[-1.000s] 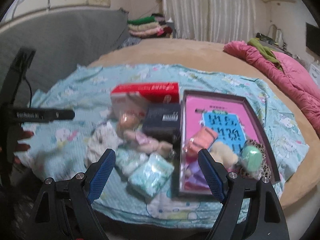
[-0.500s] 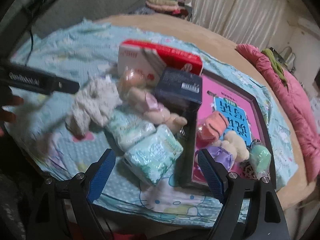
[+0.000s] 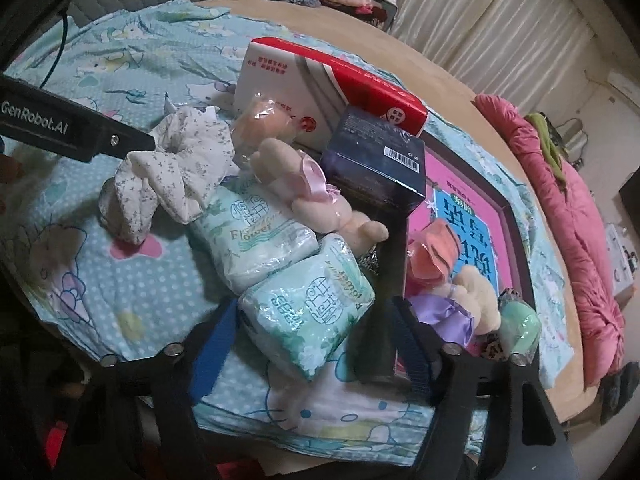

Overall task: Organize soft objects
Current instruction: 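Grasp the white floral scrunchie with the left while the right grasps the green wet-wipe pack, then carry the scrunchie over the tray with the left while the right carries the wipe pack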

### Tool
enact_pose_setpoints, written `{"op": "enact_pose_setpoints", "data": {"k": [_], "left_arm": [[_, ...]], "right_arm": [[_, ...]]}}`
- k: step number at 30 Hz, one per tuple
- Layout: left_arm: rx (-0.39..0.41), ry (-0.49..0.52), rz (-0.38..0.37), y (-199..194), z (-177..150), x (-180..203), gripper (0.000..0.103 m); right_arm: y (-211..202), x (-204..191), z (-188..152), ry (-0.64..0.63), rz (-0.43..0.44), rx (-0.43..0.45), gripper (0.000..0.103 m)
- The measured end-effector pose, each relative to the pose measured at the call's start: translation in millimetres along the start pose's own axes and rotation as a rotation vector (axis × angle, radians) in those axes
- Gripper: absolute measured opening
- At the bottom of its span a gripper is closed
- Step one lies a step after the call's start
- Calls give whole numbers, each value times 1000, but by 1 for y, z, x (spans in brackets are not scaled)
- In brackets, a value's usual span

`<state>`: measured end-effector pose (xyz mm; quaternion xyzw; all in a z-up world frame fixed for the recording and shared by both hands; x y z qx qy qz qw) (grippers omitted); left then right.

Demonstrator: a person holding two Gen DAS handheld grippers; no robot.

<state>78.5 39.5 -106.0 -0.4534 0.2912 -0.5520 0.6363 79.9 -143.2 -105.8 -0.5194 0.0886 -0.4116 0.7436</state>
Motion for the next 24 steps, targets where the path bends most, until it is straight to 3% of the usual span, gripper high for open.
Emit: {"op": "enact_pose_setpoints", "data": {"k": [2,12,17,21,24], "left_arm": [[0,-1,-7,2,0,1,84],[-3,-44,-60,10,4,-1,67],[-23,-50,-115,17,5,2,50],[-38,-39,-156,22,5,9,20],[-45,-30,-176,25,4,12,11]], "right_arm": [[2,2,0,14,7,-11,46],[2,37,-1,185,106,15,32],[-1,48,-3,272,177,40,28],[-10,50,-4,315,210,70,27],[-15,50,-3,322,226,91,26]]}}
Point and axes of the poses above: each gripper's, at about its wrist camera, not at the fingertips, and y roughly the way its jaws point, x to its right, z to its top, the point moved 5 cm from there along y, roughly the way its jaws point, and after that the axes turned 5 degrees about z, right-handed, at the moved point
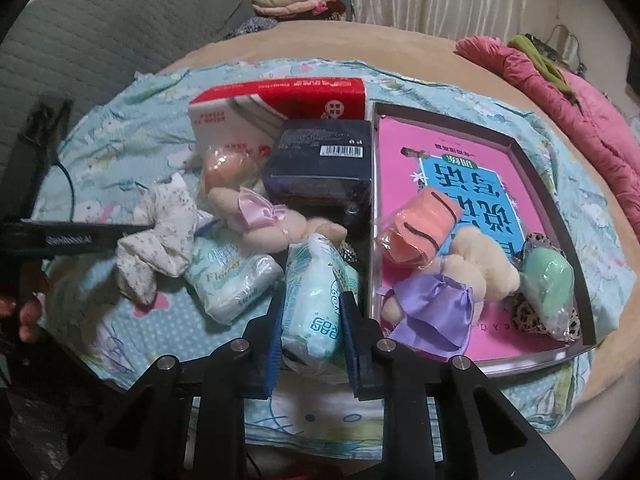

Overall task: Organize soft objects
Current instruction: 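Carry the scrunchie over the tray with the left while the right carries the wipe pack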

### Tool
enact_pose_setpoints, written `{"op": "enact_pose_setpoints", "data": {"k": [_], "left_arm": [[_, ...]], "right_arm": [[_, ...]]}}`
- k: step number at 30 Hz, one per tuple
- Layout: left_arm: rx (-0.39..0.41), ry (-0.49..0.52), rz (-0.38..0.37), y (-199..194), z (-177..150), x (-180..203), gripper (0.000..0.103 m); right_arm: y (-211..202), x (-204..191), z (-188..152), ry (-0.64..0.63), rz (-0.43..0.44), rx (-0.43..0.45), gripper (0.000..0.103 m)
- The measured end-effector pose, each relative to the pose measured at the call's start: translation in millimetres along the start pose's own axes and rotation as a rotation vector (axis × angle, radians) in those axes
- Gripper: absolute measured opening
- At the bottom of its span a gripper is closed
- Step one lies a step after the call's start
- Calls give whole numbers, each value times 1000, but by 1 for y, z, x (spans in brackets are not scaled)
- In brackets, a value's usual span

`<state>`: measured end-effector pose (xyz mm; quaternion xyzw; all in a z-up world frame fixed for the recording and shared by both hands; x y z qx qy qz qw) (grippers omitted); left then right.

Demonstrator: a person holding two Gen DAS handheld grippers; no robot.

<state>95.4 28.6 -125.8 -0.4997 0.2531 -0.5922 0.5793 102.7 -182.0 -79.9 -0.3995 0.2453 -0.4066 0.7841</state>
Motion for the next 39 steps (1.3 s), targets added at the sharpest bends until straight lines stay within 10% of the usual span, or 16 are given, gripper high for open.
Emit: {"op": "enact_pose_setpoints", "data": {"k": [39], "left_arm": [[271,145,6,-112,18,84,10]], "right_arm": [[-64,30,28,161,164,302,26]]}}
Point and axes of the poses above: each gripper's, at about its wrist camera, not at the fingertips, and y roughly the way its jaws point, x to its right, z to its top, the point moved 5 cm from there along y, roughly the way its jaws point, and after that the axes turned 5 degrees about z, right-handed, at the moved point
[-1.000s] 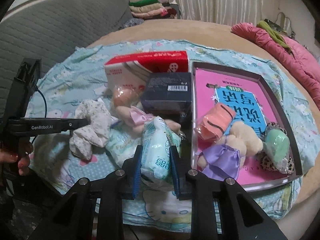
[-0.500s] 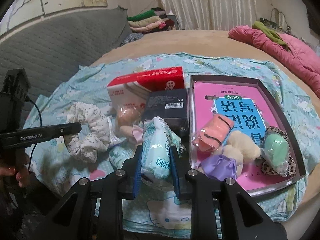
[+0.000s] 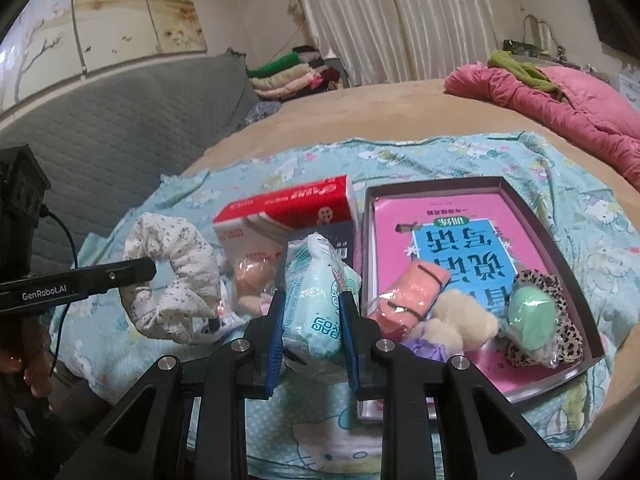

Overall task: Organize soft objects
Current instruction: 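Carry the scrunchie over the tray with the left while the right carries the wipe pack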

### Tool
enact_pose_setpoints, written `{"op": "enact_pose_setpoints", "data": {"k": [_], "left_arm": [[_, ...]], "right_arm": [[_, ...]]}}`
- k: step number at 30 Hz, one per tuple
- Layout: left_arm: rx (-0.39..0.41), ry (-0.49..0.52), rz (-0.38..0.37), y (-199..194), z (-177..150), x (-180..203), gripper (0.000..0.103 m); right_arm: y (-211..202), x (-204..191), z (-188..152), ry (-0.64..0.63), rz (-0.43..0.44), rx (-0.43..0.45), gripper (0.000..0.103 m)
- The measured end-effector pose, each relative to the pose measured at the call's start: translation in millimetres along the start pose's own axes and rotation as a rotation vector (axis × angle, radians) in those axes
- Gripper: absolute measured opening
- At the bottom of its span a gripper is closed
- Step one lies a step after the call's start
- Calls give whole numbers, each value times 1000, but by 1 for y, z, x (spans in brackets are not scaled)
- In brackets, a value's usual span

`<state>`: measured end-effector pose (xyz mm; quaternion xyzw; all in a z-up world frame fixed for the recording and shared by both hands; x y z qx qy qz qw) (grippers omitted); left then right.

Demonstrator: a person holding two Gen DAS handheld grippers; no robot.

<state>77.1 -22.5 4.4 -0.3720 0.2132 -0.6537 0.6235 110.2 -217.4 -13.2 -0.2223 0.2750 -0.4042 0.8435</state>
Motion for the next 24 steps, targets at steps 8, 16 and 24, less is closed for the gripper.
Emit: {"op": "enact_pose_setpoints", "data": {"k": [8,16,24], "left_arm": [[8,54,-2,-5,9,30,10],[16,93,-30,-13,17,62,10],[17,125,-56,-12,24,88,10]], "right_arm": [[-16,14,11,48,7,60,26],[-35,17,18,38,-14,115,26],[-48,24,23,52,-25,156,26]]}}
Point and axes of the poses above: each gripper's, at about its wrist camera, not at the fingertips, and y roughly the way its jaws point, x to its right, z to its top, the point moved 5 cm from there along y, roughly the way its jaws point, and after that the axes turned 5 degrees about z, right-handed, at the moved point
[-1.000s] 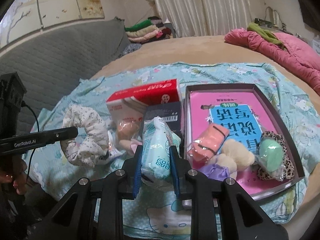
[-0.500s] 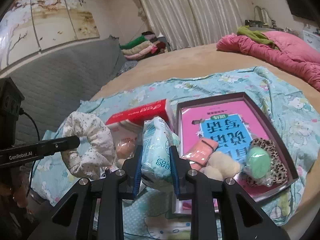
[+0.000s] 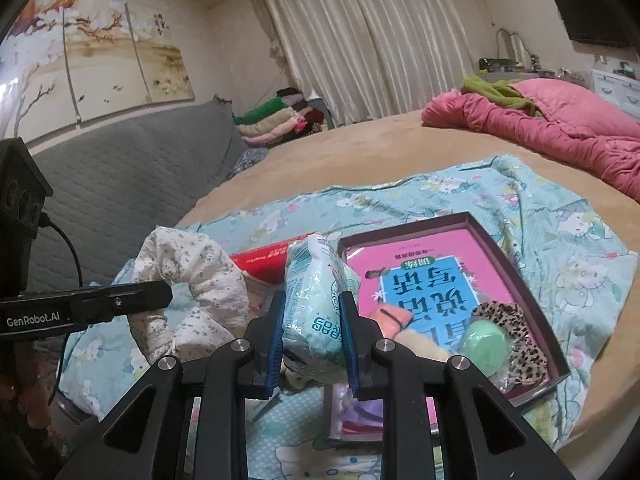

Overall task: Organize soft objects
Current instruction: 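Carry the scrunchie over the tray with the left while the right carries the wipe pack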

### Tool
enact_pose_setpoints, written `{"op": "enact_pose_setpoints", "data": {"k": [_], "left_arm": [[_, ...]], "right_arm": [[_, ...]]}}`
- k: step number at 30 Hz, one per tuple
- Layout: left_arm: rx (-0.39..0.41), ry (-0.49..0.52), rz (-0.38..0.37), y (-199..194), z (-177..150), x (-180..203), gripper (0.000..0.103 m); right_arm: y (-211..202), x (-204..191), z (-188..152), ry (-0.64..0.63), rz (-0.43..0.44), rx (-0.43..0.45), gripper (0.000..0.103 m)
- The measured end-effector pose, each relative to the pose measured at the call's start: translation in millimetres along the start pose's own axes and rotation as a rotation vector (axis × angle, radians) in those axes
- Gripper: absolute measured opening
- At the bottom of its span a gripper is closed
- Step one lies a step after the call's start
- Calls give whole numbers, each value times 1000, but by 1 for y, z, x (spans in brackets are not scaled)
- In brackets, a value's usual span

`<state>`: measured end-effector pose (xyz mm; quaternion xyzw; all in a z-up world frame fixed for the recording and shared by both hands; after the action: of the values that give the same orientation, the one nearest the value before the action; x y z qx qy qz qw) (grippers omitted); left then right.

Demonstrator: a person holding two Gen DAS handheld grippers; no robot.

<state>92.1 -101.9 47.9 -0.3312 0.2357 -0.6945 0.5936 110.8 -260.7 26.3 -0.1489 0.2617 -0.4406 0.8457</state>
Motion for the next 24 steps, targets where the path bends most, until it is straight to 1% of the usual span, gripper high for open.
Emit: {"op": "enact_pose_setpoints", "data": {"k": [13,24], "left_arm": [[1,53,-23,10,12,32,10],[-7,94,-51,24,20,56,10]], "right_arm": [[-16,28,12,42,-62,56,26],[-32,69,20,90,-155,101,26]]}}
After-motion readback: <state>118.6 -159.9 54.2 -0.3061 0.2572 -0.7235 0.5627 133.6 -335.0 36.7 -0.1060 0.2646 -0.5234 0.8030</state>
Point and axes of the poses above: each gripper's, at about its wrist camera, not at the fingertips, and y roughly the way its jaws point, x to its right, z to its top, the point moved 5 cm from there along y, roughly the way its jaws point, and after that the axes turned 5 degrees about z, right-handed, at the moved point
